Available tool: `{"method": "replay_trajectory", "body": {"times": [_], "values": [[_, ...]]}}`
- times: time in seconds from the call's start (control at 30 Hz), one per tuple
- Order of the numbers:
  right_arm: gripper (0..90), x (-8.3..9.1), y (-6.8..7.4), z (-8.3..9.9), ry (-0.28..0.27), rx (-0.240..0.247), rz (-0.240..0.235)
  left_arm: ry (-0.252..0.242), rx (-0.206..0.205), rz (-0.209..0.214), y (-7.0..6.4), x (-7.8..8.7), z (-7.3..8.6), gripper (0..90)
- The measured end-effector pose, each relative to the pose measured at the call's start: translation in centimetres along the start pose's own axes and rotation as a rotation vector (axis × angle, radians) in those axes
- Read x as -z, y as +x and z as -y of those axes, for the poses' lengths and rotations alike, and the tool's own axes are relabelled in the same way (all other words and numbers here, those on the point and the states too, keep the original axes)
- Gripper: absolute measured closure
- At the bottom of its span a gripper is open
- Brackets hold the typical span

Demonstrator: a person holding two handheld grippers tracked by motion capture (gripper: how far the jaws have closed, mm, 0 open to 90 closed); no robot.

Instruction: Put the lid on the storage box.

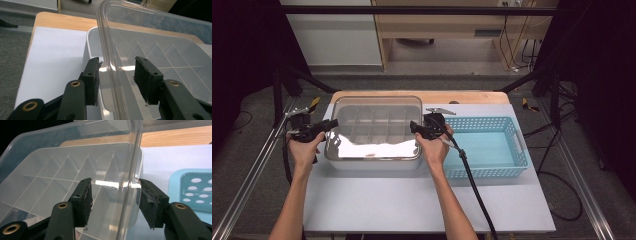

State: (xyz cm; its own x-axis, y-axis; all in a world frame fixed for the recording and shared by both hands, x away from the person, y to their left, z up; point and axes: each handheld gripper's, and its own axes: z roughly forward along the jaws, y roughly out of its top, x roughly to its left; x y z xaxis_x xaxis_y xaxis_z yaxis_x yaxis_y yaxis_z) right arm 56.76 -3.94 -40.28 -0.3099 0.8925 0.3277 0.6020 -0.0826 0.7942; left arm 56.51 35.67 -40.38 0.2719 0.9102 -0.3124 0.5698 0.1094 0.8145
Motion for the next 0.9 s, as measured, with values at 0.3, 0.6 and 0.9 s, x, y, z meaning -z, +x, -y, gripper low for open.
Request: {"method": "replay_trajectory", "body": {"times": [0.3, 0.6, 0.9], "values": [[44.3, -0.9, -0.3, 0.2, 0.022, -0.021, 0.001, 0.015, 0.002, -0.009, 0.2, -0.4, 0.3, 54.3], [40.6, -1.8, -0.4, 0.8, 0.028, -0.021, 0.002, 0.029, 0.008, -0.017, 0.5, -0.7, 0.4, 54.3], [35.5, -2.3, -0.1, 1.1, 0.034, -0.006, 0.009, 0.032, 0.011, -0.019, 0.8, -0.9, 0.6, 54.0]]}}
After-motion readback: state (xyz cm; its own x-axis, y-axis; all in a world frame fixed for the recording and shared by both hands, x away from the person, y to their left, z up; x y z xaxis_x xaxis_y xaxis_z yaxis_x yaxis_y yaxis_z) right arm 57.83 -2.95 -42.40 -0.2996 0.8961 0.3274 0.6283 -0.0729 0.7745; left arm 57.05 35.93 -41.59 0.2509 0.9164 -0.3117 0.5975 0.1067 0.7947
